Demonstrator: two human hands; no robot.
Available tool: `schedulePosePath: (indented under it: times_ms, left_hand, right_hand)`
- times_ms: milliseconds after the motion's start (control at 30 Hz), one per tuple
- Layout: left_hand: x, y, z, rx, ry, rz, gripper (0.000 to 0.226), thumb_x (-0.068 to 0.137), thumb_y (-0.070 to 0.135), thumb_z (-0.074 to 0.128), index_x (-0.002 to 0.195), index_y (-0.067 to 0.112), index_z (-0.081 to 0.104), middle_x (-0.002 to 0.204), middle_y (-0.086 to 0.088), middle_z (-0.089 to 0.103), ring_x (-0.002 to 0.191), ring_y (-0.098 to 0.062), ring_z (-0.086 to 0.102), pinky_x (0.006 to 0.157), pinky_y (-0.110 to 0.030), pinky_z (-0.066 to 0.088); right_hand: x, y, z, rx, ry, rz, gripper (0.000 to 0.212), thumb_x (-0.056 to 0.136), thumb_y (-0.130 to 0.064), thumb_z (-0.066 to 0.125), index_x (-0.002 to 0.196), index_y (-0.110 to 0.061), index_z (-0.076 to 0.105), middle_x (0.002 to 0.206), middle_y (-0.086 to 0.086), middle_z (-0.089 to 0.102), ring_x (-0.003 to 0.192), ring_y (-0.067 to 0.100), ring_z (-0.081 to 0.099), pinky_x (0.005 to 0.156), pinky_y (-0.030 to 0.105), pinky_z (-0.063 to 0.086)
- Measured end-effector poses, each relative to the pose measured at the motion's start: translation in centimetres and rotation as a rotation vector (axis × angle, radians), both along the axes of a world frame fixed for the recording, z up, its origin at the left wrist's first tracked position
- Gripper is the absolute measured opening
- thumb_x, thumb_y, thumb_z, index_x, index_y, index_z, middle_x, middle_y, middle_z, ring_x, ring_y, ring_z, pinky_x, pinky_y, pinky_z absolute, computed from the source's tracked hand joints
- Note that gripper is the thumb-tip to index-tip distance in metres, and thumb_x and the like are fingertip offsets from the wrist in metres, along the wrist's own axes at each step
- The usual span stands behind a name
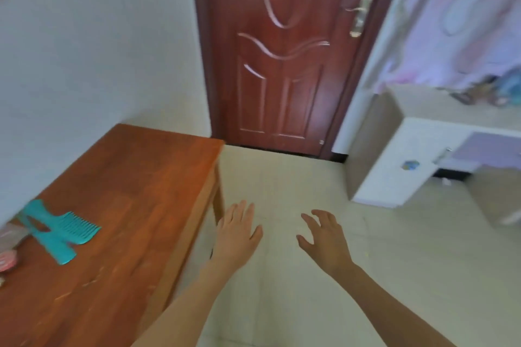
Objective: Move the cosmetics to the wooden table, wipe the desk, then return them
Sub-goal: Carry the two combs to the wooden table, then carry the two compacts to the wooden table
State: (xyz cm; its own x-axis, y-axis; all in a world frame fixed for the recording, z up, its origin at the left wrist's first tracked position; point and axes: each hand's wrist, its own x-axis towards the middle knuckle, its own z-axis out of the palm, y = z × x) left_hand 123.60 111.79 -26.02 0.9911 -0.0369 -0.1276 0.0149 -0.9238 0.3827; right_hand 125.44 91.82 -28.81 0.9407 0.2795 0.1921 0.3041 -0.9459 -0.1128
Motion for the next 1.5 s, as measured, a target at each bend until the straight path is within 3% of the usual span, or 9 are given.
schedulePosePath:
  times_ms: [233,367,467,600,933,1133,1233,1400,1500]
  left_hand:
    - [-2.0,-14.7,0.3,-0.009,-0.017,-0.277,0.059,0.092,0.047,0.016,0.145,0.022,0.013,0.156,0.003,0.004,0.143,-0.017,-0.001,0.115,-0.035,0.008]
    - [-3.3,-21.2,1.2,0.001,-0.062,-0.368,0.057,0.093,0.047,0.016,0.145,0.023,0.014,0.156,0.004,0.004,0.143,-0.017,-0.002,0.115,-0.035,0.008]
    - [-3.3,-25.9,2.6,0.002,-0.135,-0.419,0.072,0.081,0.052,0.006,0.145,0.022,0.016,0.156,0.004,0.005,0.143,-0.018,0.000,0.115,-0.035,0.009]
    - [-3.0,-32.1,5.1,-0.066,-0.259,-0.502,0.095,0.064,0.060,-0.006,0.143,0.018,0.025,0.154,-0.001,0.015,0.142,-0.021,0.008,0.113,-0.037,0.014]
    - [2.7,-42.2,12.5,-0.139,-0.550,-0.644,0.086,0.071,0.059,0.005,0.138,0.015,0.037,0.150,-0.003,0.028,0.139,-0.025,0.019,0.110,-0.038,0.021]
    - [9.8,-46.9,14.8,-0.109,-0.623,-0.651,0.090,0.068,0.059,0.001,0.139,0.014,0.035,0.151,-0.004,0.026,0.140,-0.024,0.018,0.109,-0.040,0.022]
    - [14.4,-49.0,16.2,-0.132,-0.658,-0.626,0.089,0.069,0.059,0.004,0.138,0.014,0.037,0.150,-0.005,0.029,0.140,-0.026,0.020,0.108,-0.043,0.024]
    - [22.3,-52.6,17.5,-0.103,-0.693,-0.603,0.083,0.074,0.058,0.011,0.133,0.012,0.045,0.145,-0.008,0.038,0.135,-0.031,0.030,0.103,-0.048,0.032]
    - [26.2,-54.5,17.5,-0.077,-0.701,-0.586,0.085,0.072,0.060,0.008,0.136,0.015,0.041,0.149,-0.003,0.032,0.138,-0.027,0.024,0.107,-0.046,0.028]
  right_hand:
    - [-6.3,-16.1,0.4,-0.134,-0.002,-0.187,0.061,0.046,-0.052,0.082,0.100,-0.024,0.069,0.100,0.004,0.070,0.093,0.027,0.067,0.066,0.037,0.055]
    - [-9.9,-24.3,1.6,-0.151,-0.051,-0.264,0.051,0.069,-0.054,0.043,0.103,-0.024,0.065,0.103,0.004,0.069,0.096,0.029,0.066,0.069,0.039,0.054]
    - [-12.1,-29.4,3.3,-0.185,-0.122,-0.333,0.052,0.073,-0.052,0.036,0.103,-0.025,0.068,0.105,0.003,0.069,0.098,0.028,0.066,0.072,0.040,0.054]
    - [-14.0,-34.8,6.5,-0.189,-0.226,-0.432,0.051,0.075,-0.049,0.036,0.104,-0.023,0.069,0.106,0.004,0.069,0.100,0.029,0.065,0.075,0.042,0.053]
    - [-11.8,-44.0,13.4,-0.286,-0.433,-0.467,0.049,0.074,-0.047,0.037,0.102,-0.022,0.069,0.103,0.006,0.069,0.098,0.029,0.066,0.074,0.043,0.053]
    - [-6.1,-50.1,18.0,-0.469,-0.509,-0.397,0.044,0.065,-0.045,0.063,0.103,-0.021,0.067,0.104,0.009,0.068,0.098,0.031,0.065,0.074,0.046,0.053]
    - [-2.3,-53.1,20.8,-0.558,-0.523,-0.339,0.054,0.056,-0.044,0.081,0.103,-0.021,0.068,0.105,0.012,0.068,0.099,0.032,0.065,0.074,0.050,0.053]
    - [4.6,-58.3,24.8,-0.709,-0.543,-0.248,0.059,0.056,-0.046,0.081,0.108,-0.021,0.067,0.109,0.013,0.067,0.103,0.030,0.063,0.077,0.048,0.052]
    - [8.3,-61.1,24.6,-0.740,-0.518,-0.249,0.060,0.055,-0.049,0.080,0.108,-0.023,0.067,0.109,0.012,0.068,0.103,0.028,0.063,0.078,0.045,0.053]
